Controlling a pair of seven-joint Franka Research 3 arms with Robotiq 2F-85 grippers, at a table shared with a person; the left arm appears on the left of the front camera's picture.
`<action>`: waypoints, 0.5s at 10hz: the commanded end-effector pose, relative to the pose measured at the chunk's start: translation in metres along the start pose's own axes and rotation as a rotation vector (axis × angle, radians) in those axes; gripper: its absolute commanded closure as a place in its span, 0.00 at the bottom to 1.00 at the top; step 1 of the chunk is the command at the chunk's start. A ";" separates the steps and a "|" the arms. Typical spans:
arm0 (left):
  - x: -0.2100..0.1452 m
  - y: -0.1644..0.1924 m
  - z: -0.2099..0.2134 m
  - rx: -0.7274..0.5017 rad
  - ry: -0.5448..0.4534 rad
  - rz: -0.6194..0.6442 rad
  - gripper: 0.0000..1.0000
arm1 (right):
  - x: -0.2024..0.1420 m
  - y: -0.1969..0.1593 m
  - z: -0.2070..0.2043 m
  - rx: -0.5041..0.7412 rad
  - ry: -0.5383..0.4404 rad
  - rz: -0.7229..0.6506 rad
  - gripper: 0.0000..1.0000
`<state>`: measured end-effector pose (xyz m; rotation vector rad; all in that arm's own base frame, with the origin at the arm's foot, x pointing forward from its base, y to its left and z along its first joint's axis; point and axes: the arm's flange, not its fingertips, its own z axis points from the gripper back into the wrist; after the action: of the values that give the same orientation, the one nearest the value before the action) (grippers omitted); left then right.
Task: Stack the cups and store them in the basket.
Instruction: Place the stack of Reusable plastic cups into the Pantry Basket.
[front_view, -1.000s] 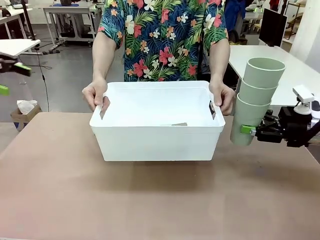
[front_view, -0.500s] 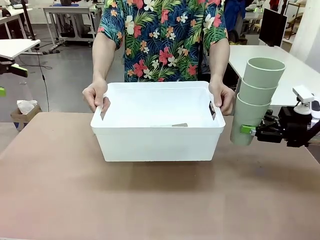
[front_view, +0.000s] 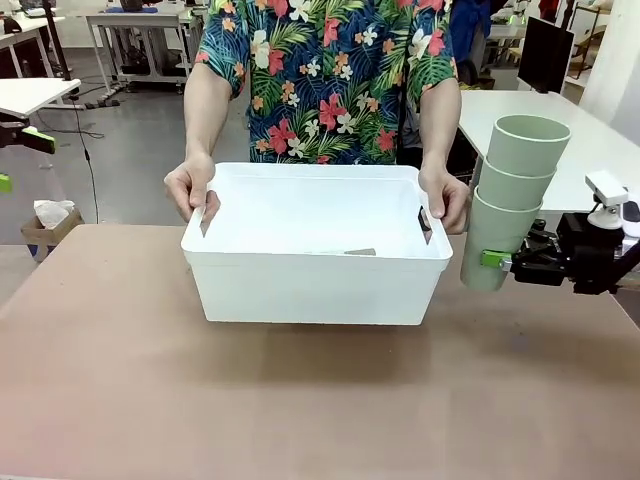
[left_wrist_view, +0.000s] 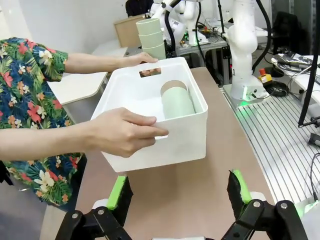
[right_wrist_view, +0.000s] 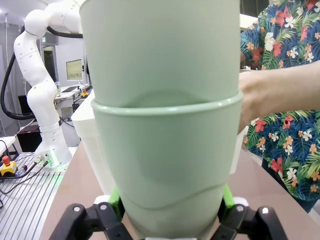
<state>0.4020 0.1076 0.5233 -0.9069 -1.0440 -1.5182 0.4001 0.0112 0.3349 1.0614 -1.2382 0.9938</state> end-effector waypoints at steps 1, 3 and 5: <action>0.002 -0.003 -0.002 0.002 0.011 0.012 0.00 | 0.005 -0.002 0.000 0.000 -0.004 0.013 0.15; 0.002 -0.003 -0.002 0.002 0.011 0.012 0.00 | 0.005 -0.002 0.000 0.000 -0.004 0.013 0.15; 0.002 -0.003 -0.002 0.002 0.011 0.012 0.00 | 0.005 -0.002 0.000 0.000 -0.004 0.013 0.15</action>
<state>0.4019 0.1078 0.5232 -0.9067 -1.0441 -1.5177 0.4001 0.0112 0.3349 1.0614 -1.2382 0.9938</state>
